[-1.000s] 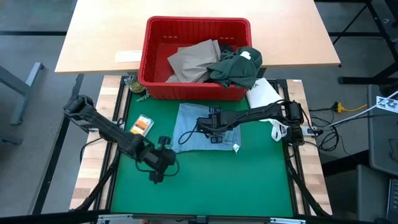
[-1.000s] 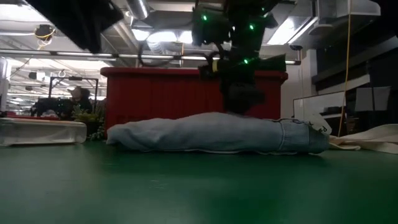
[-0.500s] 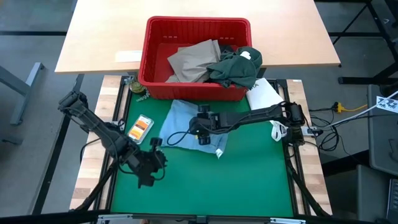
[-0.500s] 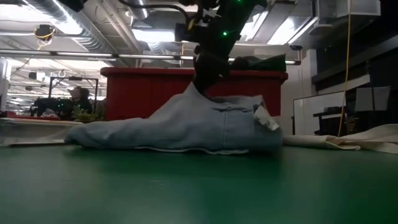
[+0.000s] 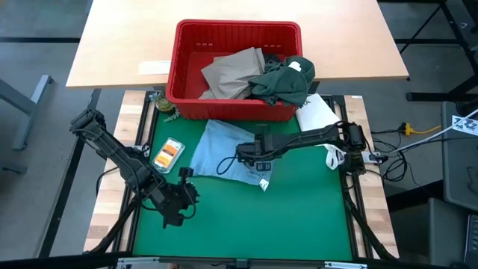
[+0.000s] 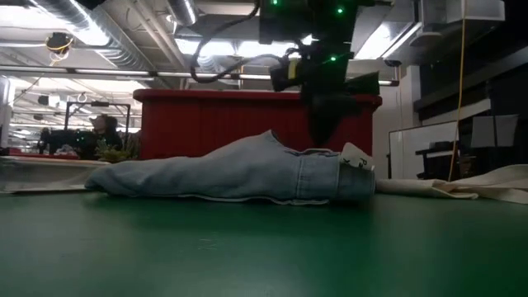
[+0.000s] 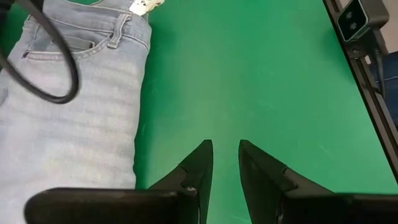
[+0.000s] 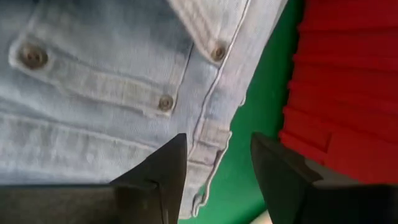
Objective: Fold Laundry from Bin
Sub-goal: Fold the blue pants
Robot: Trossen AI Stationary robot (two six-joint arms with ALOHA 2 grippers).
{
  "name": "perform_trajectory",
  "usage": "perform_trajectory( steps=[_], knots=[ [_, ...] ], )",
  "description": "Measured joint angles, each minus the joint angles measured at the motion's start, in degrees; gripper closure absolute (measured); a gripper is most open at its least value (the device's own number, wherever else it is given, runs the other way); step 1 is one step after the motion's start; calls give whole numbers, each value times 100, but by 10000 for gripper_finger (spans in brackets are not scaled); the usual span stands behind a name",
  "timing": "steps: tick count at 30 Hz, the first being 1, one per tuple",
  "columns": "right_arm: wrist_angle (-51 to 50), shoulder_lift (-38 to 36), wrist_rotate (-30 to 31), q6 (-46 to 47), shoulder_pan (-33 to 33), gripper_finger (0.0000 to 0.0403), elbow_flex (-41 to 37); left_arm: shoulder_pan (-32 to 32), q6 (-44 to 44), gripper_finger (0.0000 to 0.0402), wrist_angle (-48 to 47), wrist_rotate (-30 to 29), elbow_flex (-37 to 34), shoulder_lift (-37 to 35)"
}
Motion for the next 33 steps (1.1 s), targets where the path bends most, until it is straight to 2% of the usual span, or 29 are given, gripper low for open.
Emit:
perform_trajectory(
  steps=[3, 7, 12, 14, 16, 19, 26, 33],
  knots=[
    [100, -11, -15, 24, 14, 224, 201, 0, -1, 328, 2, 2, 0, 0],
    [758, -26, -15, 12, 46, 224, 606, 2, 1, 328, 2, 2, 0, 0],
    [2667, -5, 102, -174, 92, 224, 749, 0, 0, 328, 8, 0, 0, 0],
    [3404, 140, -193, -491, 92, 224, 753, 0, -1, 327, 21, -9, 0, 0],
    [3733, 339, -552, -626, 90, 224, 750, 0, -1, 328, 26, -9, 0, 0],
    [3710, 643, -714, -643, 88, 224, 742, 0, -1, 328, 27, -9, 0, 0],
    [2799, 1287, -511, -432, 84, 224, 740, 0, -9, 328, 45, -11, -2, 0],
    [1659, 1446, -486, -409, 84, 224, 755, -2, -14, 328, 55, -15, -1, -4]
  ],
)
